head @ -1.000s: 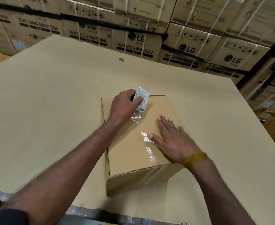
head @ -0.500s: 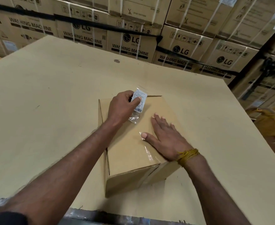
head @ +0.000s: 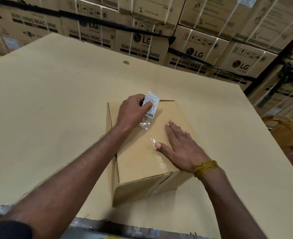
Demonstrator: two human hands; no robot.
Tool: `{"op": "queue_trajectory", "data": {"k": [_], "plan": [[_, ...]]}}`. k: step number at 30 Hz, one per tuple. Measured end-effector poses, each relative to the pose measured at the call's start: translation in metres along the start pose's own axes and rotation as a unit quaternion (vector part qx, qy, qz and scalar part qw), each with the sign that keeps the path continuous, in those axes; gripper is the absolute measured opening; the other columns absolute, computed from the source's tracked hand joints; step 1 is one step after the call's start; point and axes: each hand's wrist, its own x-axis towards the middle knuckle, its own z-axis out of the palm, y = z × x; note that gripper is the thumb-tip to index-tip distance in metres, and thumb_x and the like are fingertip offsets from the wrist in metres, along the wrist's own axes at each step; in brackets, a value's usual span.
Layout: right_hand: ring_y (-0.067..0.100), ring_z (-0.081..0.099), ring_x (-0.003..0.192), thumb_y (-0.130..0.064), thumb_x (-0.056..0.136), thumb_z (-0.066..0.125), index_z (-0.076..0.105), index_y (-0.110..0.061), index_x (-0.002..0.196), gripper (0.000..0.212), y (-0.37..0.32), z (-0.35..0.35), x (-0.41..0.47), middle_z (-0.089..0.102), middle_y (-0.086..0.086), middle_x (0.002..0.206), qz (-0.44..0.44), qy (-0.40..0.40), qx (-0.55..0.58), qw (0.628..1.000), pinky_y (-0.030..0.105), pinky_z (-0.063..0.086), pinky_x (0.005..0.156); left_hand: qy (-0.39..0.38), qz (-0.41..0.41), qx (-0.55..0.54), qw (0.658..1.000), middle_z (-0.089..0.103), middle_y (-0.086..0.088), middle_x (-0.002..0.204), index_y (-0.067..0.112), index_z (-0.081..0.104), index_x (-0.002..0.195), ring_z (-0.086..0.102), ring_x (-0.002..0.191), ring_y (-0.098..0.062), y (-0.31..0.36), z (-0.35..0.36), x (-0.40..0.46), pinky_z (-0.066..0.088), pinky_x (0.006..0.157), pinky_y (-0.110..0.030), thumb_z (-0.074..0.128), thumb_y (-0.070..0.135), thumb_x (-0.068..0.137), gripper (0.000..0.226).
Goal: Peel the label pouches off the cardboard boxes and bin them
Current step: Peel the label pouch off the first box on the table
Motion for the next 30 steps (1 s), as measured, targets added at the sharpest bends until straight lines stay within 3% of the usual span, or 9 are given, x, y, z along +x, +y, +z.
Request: {"op": "queue_trajectory", "data": {"k": [3, 9, 13, 18, 25, 30], "plan": [[0.009, -0.014, 0.151, -0.079, 0.082, 0.013, -0.011, -0.021, 0.158, 0.099, -0.005, 0.001, 0.004, -0.021, -0.005, 0.164, -0.007, 0.011, -0.003, 1.0, 0.029, -0.006, 0.122, 0.008, -0.008, -0.004, 1.0, 0.075, 0.005, 0.079, 0.022, 0.075, 0.092, 0.072, 0.073, -0.014, 0.001, -0.002, -0.001, 0.059, 0.069, -0.046, 0.064, 0.031, 0.091, 0.014], [-0.007, -0.024, 0.143, -0.082, 0.077, 0.006, -0.022, -0.038, 0.15, 0.09, 0.007, 0.005, -0.069, -0.032, -0.025, 0.154, -0.043, -0.038, -0.011, 0.998, 0.018, -0.01, 0.115, 0.008, -0.007, -0.002, 1.0, 0.074, 0.003, 0.078, 0.019, 0.074, 0.089, 0.072, 0.074, -0.019, 0.001, -0.003, 0.0, 0.058, 0.068, -0.046, 0.064, 0.031, 0.091, 0.015], [0.001, -0.017, 0.148, -0.081, 0.076, 0.01, -0.014, -0.028, 0.156, 0.099, 0.004, -0.003, -0.02, -0.025, -0.014, 0.161, -0.032, -0.036, 0.012, 0.999, 0.025, -0.008, 0.12, -0.001, -0.005, 0.031, 1.0, 0.074, 0.003, 0.078, 0.019, 0.072, 0.088, 0.071, 0.073, -0.019, 0.001, 0.0, 0.003, 0.057, 0.07, -0.046, 0.063, 0.034, 0.09, 0.018], [0.008, -0.013, 0.151, -0.075, 0.088, 0.017, -0.009, -0.021, 0.158, 0.092, -0.003, -0.006, 0.016, -0.019, -0.007, 0.164, -0.028, -0.004, 0.012, 1.0, 0.031, -0.005, 0.123, 0.003, -0.009, 0.013, 1.0, 0.075, 0.007, 0.077, 0.023, 0.074, 0.09, 0.072, 0.072, -0.013, 0.002, -0.001, 0.003, 0.058, 0.069, -0.042, 0.064, 0.033, 0.09, 0.014], [-0.02, -0.026, 0.134, -0.095, 0.062, -0.009, -0.019, -0.043, 0.15, 0.102, 0.019, -0.004, -0.068, -0.031, -0.033, 0.151, -0.05, -0.064, -0.007, 0.997, 0.017, -0.01, 0.117, 0.011, -0.005, -0.002, 1.0, 0.074, 0.004, 0.078, 0.02, 0.074, 0.088, 0.071, 0.076, -0.019, -0.001, -0.002, 0.004, 0.057, 0.072, -0.044, 0.064, 0.033, 0.089, 0.016], [0.008, -0.014, 0.151, -0.082, 0.077, 0.008, -0.014, -0.026, 0.157, 0.1, 0.017, -0.012, 0.0, -0.023, -0.01, 0.162, -0.003, -0.021, -0.006, 1.0, 0.03, -0.007, 0.12, -0.003, -0.006, 0.01, 1.0, 0.074, 0.004, 0.078, 0.021, 0.074, 0.089, 0.072, 0.074, -0.019, 0.002, 0.0, 0.003, 0.058, 0.071, -0.046, 0.063, 0.035, 0.088, 0.017]]}}
